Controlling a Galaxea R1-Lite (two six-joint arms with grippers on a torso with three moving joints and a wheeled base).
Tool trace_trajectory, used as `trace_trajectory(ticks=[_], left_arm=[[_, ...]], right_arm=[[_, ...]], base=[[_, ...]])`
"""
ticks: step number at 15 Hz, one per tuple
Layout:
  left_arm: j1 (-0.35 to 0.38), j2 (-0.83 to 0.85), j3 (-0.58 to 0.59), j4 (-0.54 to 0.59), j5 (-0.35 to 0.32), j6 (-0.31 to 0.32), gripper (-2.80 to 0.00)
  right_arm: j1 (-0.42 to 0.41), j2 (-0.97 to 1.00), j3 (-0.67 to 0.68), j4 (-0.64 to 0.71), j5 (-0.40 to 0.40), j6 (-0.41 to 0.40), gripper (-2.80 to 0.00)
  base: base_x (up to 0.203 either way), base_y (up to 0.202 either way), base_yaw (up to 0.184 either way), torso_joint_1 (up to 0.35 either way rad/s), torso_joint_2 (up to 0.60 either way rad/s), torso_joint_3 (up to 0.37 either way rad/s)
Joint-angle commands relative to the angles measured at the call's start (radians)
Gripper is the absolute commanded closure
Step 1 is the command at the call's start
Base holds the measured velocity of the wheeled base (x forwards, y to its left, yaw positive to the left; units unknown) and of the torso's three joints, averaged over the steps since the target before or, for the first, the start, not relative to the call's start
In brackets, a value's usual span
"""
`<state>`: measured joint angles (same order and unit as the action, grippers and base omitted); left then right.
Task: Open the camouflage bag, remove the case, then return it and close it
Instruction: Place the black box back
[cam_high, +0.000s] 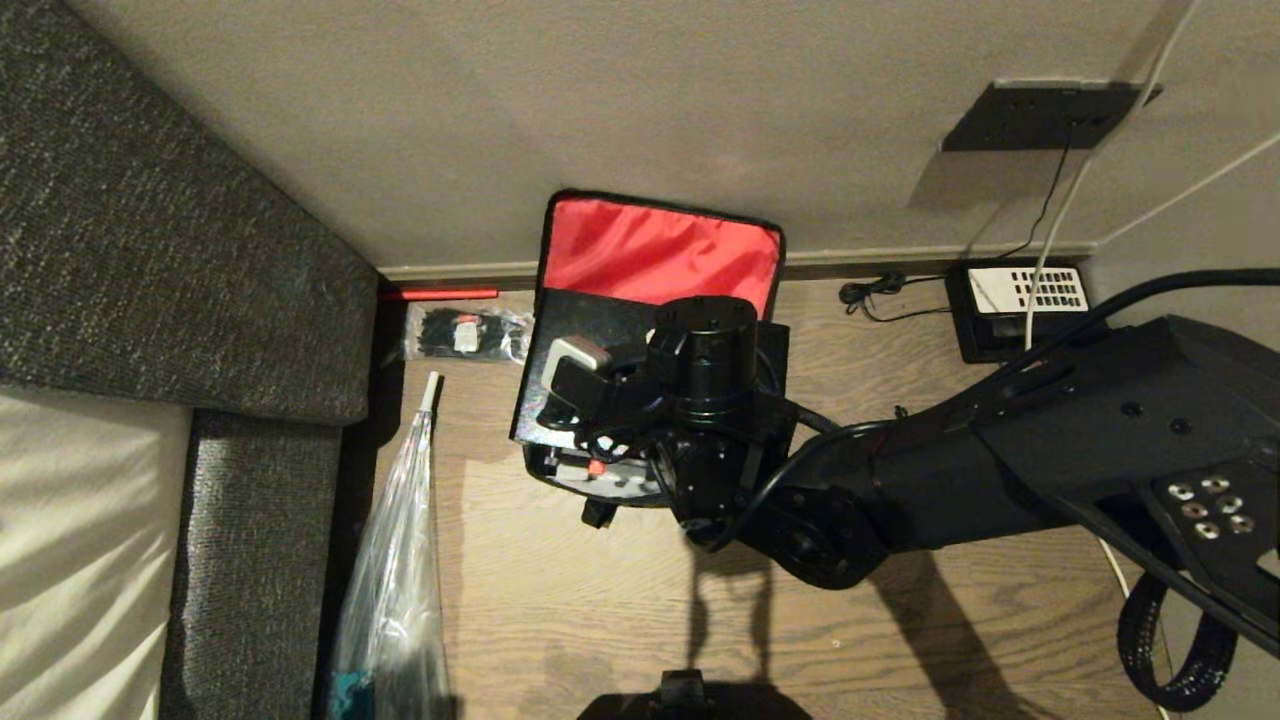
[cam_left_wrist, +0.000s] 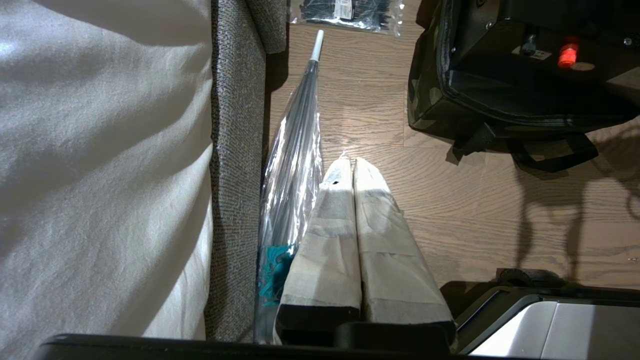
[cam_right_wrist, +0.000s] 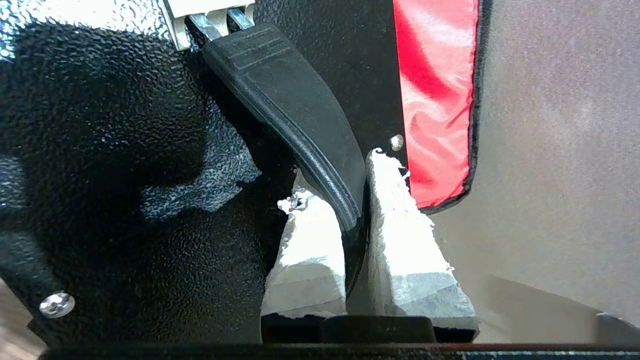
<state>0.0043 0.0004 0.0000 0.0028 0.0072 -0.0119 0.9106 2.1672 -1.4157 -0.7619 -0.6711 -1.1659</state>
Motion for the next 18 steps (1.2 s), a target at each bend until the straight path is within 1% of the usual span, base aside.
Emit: trace_trajectory(ticks=[1, 4, 7, 11, 15, 18], left_arm=[[0.0, -0.002, 0.003, 0.0, 0.0, 0.0, 0.0], [0.001, -0.002, 0.003, 0.0, 0.0, 0.0, 0.0], [0.0, -0.002, 0.003, 0.0, 0.0, 0.0, 0.0], [0.0, -0.002, 0.003, 0.0, 0.0, 0.0, 0.0], [0.0, -0.002, 0.003, 0.0, 0.0, 0.0, 0.0], [0.0, -0.002, 0.003, 0.0, 0.0, 0.0, 0.0]], right_arm=[[0.004, -0.003, 0.002, 0.001, -0.004, 0.007, 0.0], [0.004, -0.007, 0.0, 0.034, -0.004, 0.017, 0.0], [0.005, 0.004, 0.008, 0.07, -0.004, 0.065, 0.0], [0.007, -0.005, 0.023, 0.099, -0.003, 0.066, 0.0], [0.006, 0.022, 0.037, 0.053, -0.004, 0.077, 0.0], [0.004, 0.053, 0.043, 0.011, -0.003, 0.105, 0.0]], base=[[0.0, 0.0, 0.0, 0.0, 0.0, 0.0], [0.0, 0.0, 0.0, 0.0, 0.0, 0.0], [0.0, 0.0, 0.0, 0.0, 0.0, 0.0], [0.0, 0.0, 0.0, 0.0, 0.0, 0.0], [0.0, 0.0, 0.0, 0.0, 0.0, 0.0], [0.0, 0.0, 0.0, 0.0, 0.0, 0.0]])
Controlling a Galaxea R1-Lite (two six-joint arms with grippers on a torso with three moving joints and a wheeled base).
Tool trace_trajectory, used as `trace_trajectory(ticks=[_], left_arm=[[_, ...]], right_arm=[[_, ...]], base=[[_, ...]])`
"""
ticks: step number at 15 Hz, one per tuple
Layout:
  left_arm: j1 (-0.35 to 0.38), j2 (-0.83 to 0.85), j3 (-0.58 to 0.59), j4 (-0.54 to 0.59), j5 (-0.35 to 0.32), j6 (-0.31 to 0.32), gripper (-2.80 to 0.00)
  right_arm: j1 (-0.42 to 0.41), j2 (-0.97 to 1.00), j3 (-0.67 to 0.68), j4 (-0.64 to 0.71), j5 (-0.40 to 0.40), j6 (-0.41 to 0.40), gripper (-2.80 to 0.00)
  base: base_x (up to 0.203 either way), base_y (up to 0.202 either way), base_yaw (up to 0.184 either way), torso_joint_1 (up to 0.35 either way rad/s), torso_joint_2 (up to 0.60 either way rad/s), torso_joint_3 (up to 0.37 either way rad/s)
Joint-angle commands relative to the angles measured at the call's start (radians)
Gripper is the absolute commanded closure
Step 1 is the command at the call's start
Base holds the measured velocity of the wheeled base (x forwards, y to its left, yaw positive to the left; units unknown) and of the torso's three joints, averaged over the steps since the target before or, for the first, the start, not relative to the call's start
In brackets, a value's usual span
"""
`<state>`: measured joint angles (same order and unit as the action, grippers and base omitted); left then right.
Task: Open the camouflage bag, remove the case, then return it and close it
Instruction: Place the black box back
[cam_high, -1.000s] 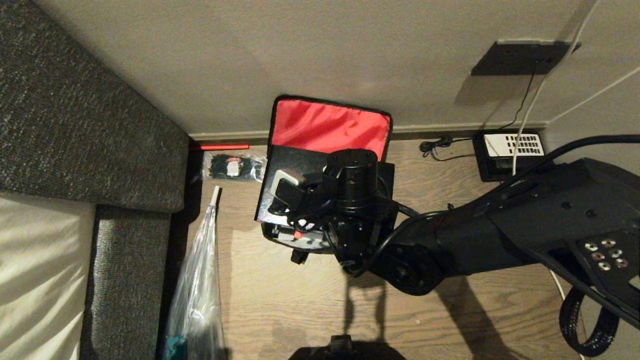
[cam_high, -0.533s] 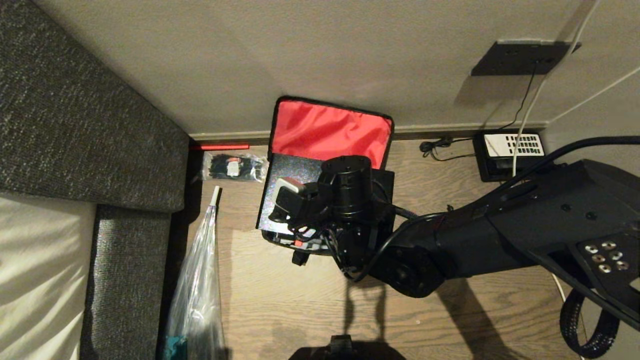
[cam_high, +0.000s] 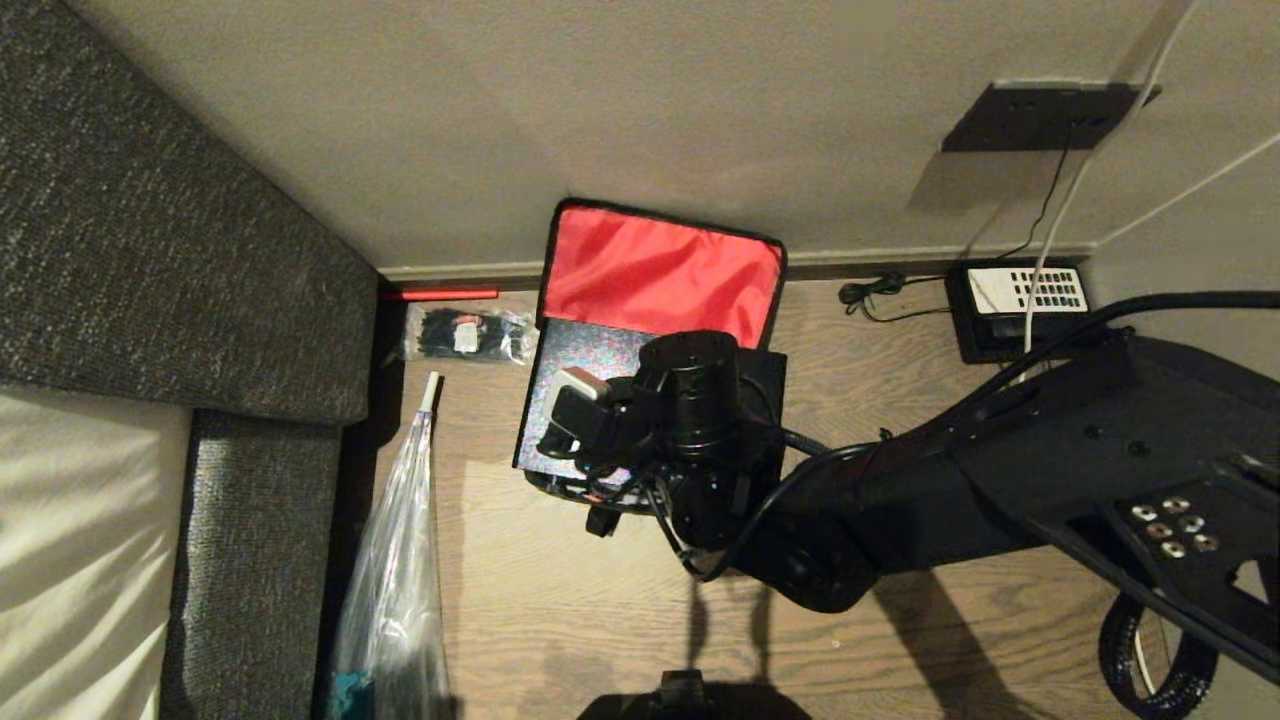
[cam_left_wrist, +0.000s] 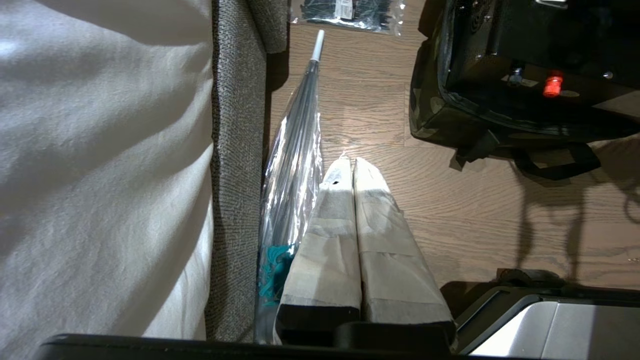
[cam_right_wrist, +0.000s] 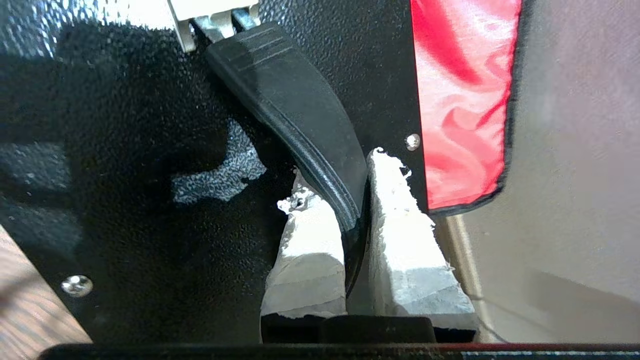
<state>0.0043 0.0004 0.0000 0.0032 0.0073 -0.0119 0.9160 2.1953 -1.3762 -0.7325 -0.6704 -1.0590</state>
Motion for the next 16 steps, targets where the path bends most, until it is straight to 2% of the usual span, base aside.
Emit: trace_trajectory(ticks=[1, 8, 11, 16], left_arm=[[0.0, -0.002, 0.003, 0.0, 0.0, 0.0, 0.0], [0.001, -0.002, 0.003, 0.0, 0.0, 0.0, 0.0], [0.002, -0.002, 0.003, 0.0, 0.0, 0.0, 0.0], [0.0, -0.002, 0.003, 0.0, 0.0, 0.0, 0.0]], right_arm=[[-0.002, 0.034, 0.008, -0.028, -0.005, 0.001, 0.0], [-0.002, 0.096, 0.006, -0.037, -0.003, 0.047, 0.0], [-0.017, 0.121, -0.015, -0.076, 0.026, 0.036, 0.0], [-0.049, 0.108, -0.029, -0.058, 0.051, 0.017, 0.0]], base=[[0.0, 0.0, 0.0, 0.0, 0.0, 0.0], [0.0, 0.0, 0.0, 0.0, 0.0, 0.0], [0.0, 0.0, 0.0, 0.0, 0.0, 0.0], [0.0, 0.0, 0.0, 0.0, 0.0, 0.0]])
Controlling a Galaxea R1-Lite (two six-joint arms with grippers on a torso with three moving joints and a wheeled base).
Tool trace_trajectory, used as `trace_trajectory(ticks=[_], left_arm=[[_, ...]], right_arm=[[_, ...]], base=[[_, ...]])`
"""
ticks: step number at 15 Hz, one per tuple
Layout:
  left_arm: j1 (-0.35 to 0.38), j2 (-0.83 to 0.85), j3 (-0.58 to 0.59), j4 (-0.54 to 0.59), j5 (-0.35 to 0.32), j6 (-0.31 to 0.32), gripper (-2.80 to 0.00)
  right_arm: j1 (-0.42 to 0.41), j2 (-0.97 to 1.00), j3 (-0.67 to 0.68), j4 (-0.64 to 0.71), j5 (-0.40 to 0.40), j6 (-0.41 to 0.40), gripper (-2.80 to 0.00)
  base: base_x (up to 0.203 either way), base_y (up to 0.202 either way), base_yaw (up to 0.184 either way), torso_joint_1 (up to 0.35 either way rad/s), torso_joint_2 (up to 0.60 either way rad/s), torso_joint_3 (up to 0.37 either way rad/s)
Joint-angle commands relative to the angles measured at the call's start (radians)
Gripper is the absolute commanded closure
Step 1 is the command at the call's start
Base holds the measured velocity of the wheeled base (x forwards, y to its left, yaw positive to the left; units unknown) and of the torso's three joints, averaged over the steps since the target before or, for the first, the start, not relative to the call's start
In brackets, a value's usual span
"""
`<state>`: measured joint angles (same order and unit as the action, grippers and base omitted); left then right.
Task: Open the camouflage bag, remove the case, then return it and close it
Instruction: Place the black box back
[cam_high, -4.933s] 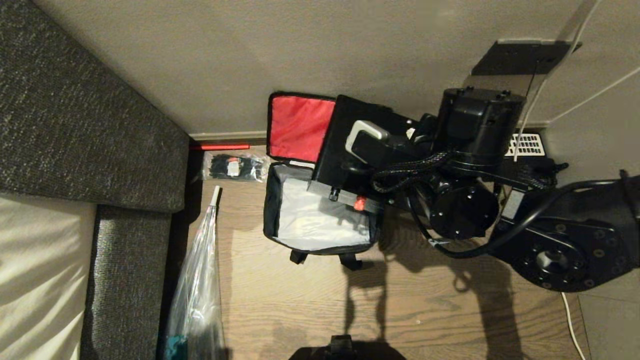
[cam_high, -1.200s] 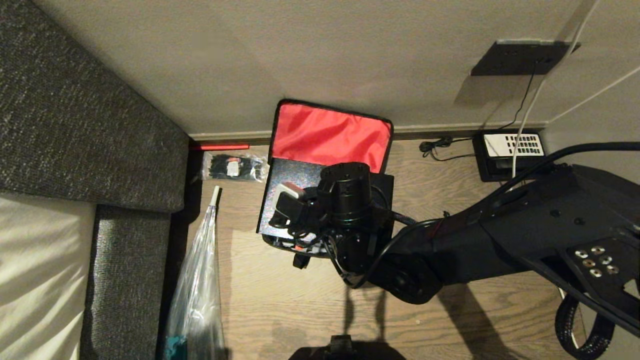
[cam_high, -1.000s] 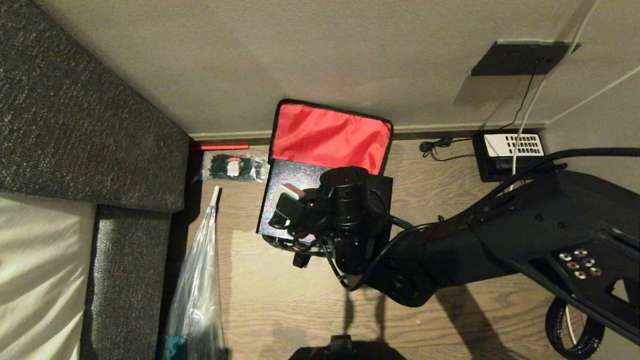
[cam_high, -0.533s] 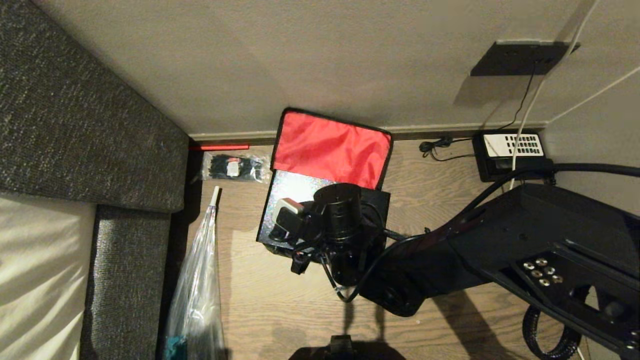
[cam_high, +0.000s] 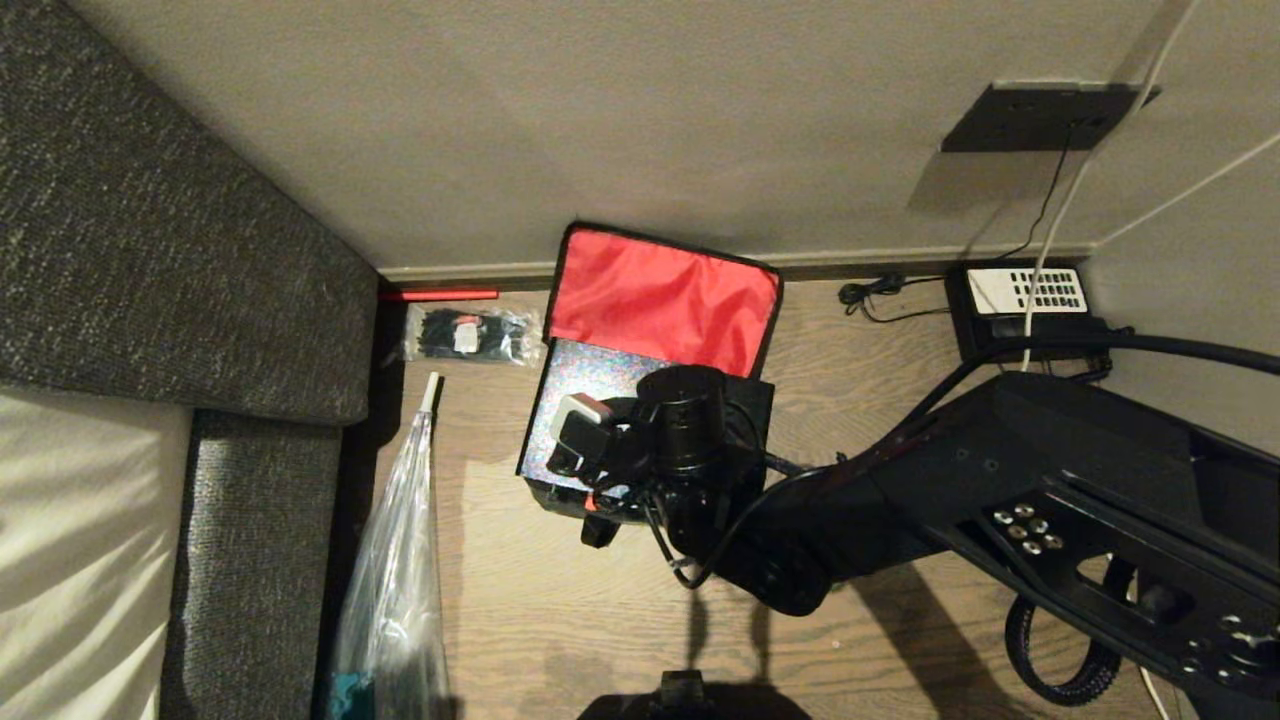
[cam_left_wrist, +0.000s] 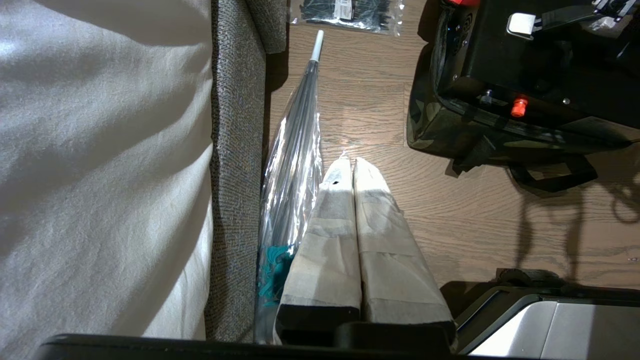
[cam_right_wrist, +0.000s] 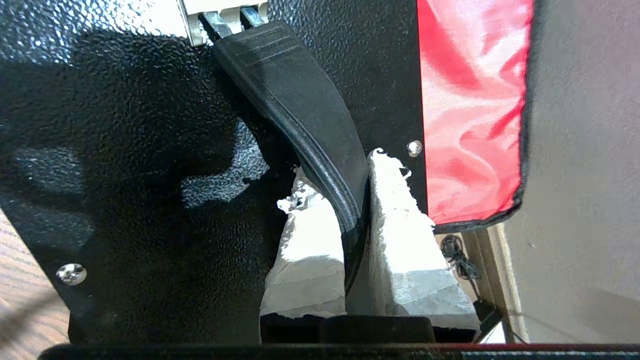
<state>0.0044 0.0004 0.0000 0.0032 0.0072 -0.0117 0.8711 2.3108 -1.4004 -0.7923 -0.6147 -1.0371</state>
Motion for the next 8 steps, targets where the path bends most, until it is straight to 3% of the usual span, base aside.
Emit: trace_trajectory(ticks=[1, 8], left_arm=[[0.0, -0.002, 0.003, 0.0, 0.0, -0.001, 0.0], [0.0, -0.002, 0.003, 0.0, 0.0, -0.001, 0.0]], right_arm=[[-0.004, -0.033, -0.006, 0.012, -0.005, -0.004, 0.0], [0.051, -0.166, 0.003, 0.111, -0.011, -0.004, 0.0]], base=[[0.0, 0.0, 0.0, 0.0, 0.0, 0.0], [0.0, 0.0, 0.0, 0.0, 0.0, 0.0]])
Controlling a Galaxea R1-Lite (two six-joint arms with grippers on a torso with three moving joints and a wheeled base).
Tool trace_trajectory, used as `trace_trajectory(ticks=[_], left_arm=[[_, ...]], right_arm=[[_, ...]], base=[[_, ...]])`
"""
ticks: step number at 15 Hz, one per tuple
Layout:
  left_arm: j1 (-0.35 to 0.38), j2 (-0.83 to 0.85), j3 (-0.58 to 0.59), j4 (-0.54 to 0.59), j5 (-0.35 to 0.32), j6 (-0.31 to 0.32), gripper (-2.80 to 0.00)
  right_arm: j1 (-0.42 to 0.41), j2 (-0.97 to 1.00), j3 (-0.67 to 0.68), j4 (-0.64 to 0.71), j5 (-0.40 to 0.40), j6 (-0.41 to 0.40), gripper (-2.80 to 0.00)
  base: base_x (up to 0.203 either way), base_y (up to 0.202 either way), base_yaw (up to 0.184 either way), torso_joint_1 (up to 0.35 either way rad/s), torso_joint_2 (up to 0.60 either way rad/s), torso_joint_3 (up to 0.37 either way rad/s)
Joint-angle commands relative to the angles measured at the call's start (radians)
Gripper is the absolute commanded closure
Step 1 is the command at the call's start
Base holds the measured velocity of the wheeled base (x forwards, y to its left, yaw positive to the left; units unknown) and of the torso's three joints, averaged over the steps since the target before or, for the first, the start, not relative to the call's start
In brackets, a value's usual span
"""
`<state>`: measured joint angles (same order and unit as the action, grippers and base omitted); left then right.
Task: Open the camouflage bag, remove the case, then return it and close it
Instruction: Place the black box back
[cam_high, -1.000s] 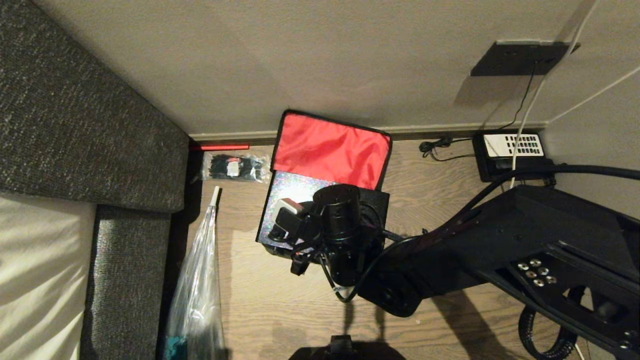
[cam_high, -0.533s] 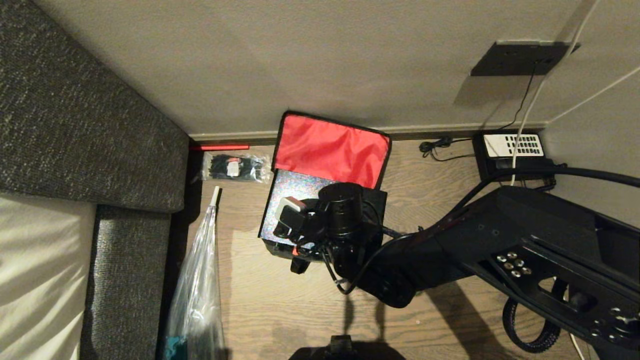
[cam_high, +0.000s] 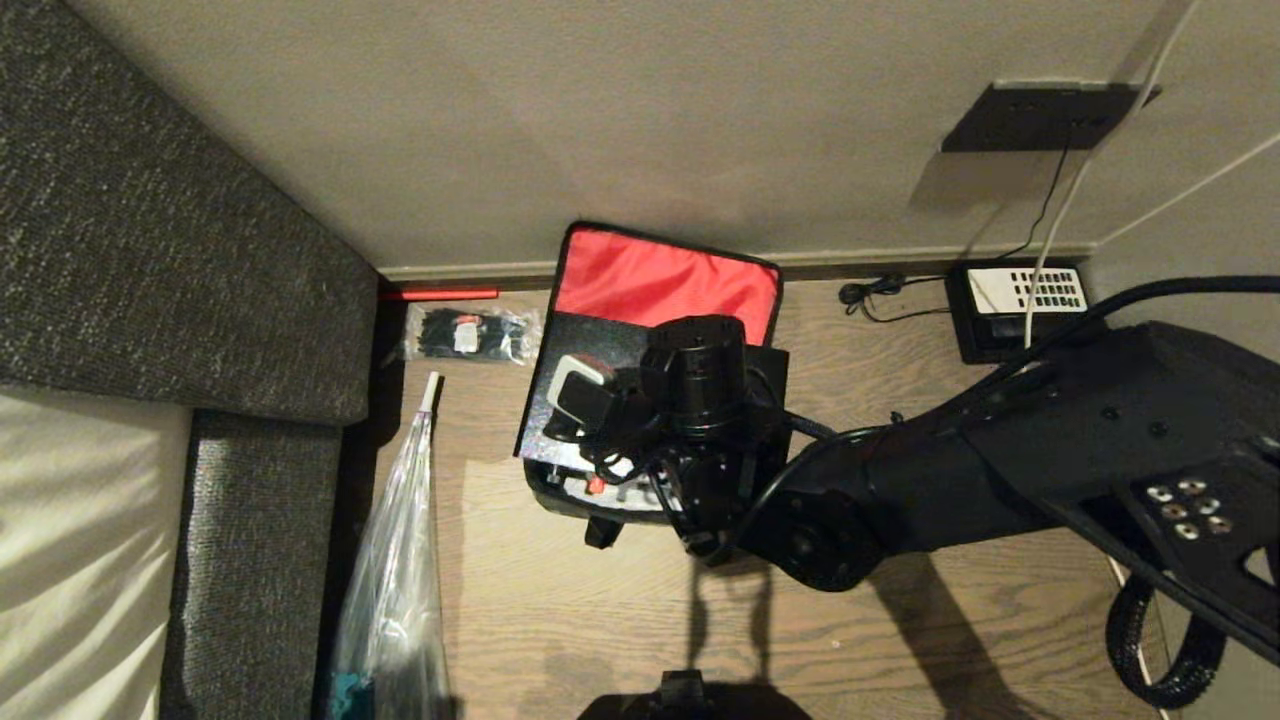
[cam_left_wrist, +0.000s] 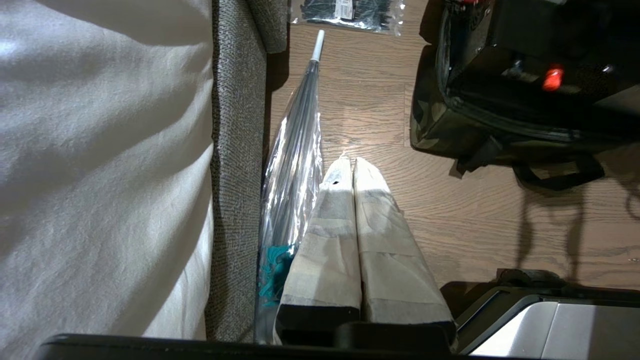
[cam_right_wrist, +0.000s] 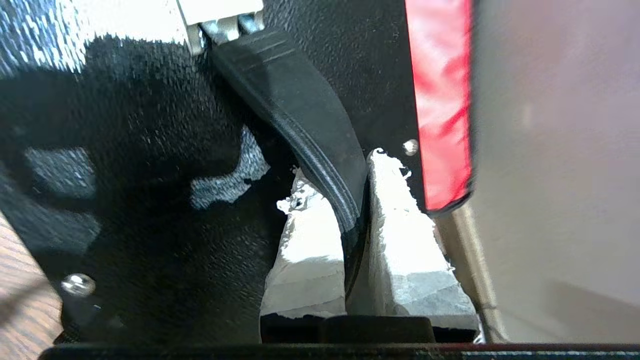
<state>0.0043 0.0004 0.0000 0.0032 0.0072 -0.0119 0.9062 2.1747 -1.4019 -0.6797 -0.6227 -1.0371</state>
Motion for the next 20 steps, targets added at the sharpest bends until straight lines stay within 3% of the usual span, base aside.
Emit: trace_trajectory(ticks=[1, 13, 20], left_arm=[[0.001, -0.002, 0.003, 0.0, 0.0, 0.0, 0.0], [0.001, -0.002, 0.003, 0.0, 0.0, 0.0, 0.0], [0.0, -0.002, 0.003, 0.0, 0.0, 0.0, 0.0]], right_arm=[[0.027, -0.032, 0.004, 0.002, -0.003, -0.004, 0.0], [0.028, 0.021, 0.014, 0.016, -0.003, 0.06, 0.0], [0.003, 0.03, 0.032, 0.125, 0.0, 0.143, 0.0]], base=[[0.0, 0.0, 0.0, 0.0, 0.0, 0.0], [0.0, 0.0, 0.0, 0.0, 0.0, 0.0], [0.0, 0.0, 0.0, 0.0, 0.0, 0.0]])
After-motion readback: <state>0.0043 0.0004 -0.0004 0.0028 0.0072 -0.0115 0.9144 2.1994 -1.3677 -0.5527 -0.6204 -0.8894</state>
